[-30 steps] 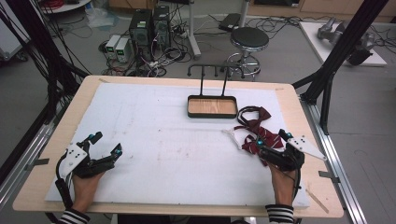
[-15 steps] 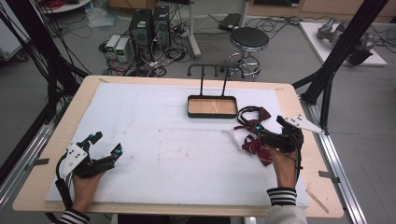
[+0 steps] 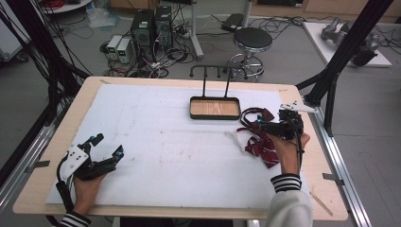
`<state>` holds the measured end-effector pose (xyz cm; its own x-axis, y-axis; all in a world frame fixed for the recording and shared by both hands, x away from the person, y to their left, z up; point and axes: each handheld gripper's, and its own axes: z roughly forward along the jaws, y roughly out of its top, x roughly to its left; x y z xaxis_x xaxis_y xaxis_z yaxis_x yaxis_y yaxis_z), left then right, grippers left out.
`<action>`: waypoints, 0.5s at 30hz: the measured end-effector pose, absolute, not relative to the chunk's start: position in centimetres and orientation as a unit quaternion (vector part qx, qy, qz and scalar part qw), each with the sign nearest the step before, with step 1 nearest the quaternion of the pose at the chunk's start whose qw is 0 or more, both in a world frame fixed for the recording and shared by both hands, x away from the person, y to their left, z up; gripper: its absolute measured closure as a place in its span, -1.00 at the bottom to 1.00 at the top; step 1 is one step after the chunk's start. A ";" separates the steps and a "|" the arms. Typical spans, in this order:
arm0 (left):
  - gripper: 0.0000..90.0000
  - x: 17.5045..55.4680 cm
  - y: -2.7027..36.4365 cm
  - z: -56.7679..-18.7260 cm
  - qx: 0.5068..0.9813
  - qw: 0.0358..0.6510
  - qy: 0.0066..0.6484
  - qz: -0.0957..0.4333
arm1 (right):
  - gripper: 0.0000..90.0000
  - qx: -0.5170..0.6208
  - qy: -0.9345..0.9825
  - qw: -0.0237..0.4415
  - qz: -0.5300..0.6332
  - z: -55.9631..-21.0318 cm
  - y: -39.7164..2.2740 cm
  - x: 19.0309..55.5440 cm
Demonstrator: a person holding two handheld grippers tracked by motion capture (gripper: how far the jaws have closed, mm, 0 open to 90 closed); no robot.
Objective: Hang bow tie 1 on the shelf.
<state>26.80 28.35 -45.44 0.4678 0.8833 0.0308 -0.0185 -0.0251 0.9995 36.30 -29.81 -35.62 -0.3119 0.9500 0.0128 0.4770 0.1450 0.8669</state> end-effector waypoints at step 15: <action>-0.66 26.8 28.3 -45.4 0.609 0.602 0.355 0.375 | -0.75 0.556 0.700 0.256 0.368 -36.4 -30.6 40.3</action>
<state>26.79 28.35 -45.45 0.4669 0.8838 0.0289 -0.0195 -0.0224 0.9996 40.35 -30.56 -36.35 -0.2501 0.9669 0.0513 0.5909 0.1105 0.7992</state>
